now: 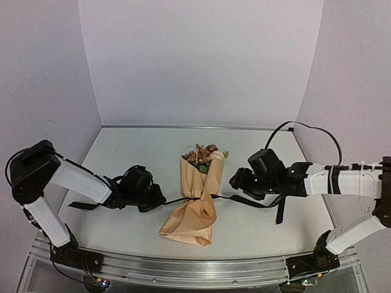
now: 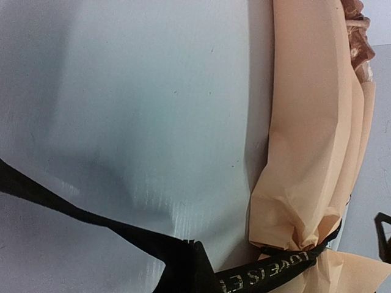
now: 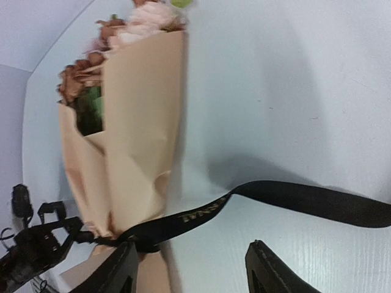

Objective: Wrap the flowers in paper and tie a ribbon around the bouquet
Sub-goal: Adjust the ribbon on the folded bouquet, then pick up the left side of the half-tied ribbon from the folded bouquet.

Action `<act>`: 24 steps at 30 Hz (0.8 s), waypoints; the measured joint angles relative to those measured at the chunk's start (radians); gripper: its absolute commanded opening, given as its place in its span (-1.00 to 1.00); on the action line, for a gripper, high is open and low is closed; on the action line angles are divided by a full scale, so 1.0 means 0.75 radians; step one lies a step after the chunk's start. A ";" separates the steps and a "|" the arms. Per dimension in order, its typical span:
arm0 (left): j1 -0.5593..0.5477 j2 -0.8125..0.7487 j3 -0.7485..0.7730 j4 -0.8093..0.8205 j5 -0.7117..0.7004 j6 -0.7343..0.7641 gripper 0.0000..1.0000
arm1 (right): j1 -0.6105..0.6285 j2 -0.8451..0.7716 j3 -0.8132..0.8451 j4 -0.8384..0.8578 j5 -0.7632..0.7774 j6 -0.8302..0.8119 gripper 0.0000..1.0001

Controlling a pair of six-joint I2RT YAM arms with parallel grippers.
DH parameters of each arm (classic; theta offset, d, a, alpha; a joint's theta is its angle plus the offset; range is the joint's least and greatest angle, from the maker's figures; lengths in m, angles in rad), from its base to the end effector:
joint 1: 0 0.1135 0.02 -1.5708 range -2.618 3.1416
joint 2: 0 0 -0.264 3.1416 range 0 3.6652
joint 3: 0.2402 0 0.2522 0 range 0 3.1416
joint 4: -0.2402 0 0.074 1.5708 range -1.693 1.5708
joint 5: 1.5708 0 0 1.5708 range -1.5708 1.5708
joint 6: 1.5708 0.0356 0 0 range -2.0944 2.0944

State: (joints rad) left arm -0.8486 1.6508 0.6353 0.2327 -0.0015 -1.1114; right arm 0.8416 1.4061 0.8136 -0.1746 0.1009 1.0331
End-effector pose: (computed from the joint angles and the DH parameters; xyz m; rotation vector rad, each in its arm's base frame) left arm 0.1976 -0.2243 0.1228 -0.3364 2.5392 -0.8833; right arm 0.1974 0.2155 0.2110 0.2899 2.4623 0.7750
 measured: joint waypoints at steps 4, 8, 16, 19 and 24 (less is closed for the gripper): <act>-0.009 0.019 0.008 -0.013 0.000 0.006 -0.99 | 0.092 -0.070 0.084 -0.063 -0.009 -0.141 0.64; -0.011 0.037 0.036 -0.035 0.000 0.006 -1.00 | 0.168 -0.010 0.201 -0.120 -0.071 -0.270 0.60; -0.014 0.045 0.070 -0.049 0.002 0.007 -1.00 | 0.225 0.234 0.320 -0.207 -0.191 -0.350 -0.29; -0.014 0.051 0.070 -0.061 0.002 0.007 -1.00 | 0.244 0.271 0.352 -0.241 -0.183 -0.362 -0.34; -0.014 0.060 0.075 -0.071 0.002 0.006 -1.00 | 0.346 0.320 0.479 -0.313 -0.107 -0.415 -1.00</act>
State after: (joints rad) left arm -0.8589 1.6961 0.6916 0.1792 -0.0002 -1.1068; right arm 1.1013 1.6458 1.1726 -0.4093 0.0203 0.7216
